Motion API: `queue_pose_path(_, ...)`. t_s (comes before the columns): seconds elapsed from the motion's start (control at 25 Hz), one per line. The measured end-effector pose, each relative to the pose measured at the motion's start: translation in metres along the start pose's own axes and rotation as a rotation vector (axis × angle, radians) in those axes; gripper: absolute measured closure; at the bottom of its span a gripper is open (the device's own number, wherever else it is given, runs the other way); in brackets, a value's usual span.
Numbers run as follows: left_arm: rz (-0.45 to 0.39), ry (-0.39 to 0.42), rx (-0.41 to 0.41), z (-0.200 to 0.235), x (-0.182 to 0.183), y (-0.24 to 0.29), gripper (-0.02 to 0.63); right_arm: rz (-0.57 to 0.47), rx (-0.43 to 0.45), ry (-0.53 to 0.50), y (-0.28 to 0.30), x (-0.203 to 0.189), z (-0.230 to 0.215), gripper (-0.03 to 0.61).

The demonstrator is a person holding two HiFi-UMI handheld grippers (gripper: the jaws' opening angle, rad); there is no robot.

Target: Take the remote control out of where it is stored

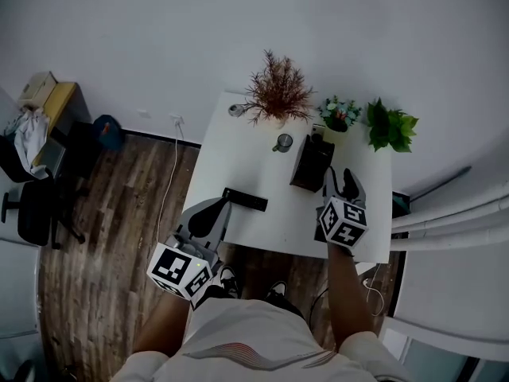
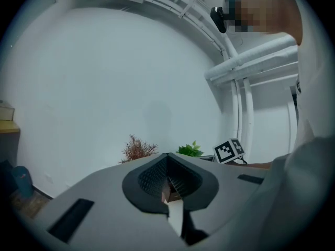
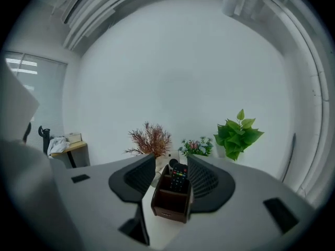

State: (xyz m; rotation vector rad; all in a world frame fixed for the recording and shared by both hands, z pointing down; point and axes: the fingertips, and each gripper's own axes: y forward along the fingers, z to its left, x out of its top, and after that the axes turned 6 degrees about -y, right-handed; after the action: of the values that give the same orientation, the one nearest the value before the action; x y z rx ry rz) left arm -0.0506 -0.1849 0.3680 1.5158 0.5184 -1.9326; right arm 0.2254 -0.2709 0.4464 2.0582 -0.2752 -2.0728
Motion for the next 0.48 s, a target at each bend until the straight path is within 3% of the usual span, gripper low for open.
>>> queue_pose_path(0.24,0.057,-0.039,0.022,0.031,-0.022,0.009,0.605,0.1,-0.089,0.026,0.068,-0.033,-0.005,0.381)
queue_pose_path(0.48,0.089,-0.051,-0.015,0.041,-0.03,0.024,0.604,0.195,-0.153,0.083,0.114,-0.055,-0.017,0.345)
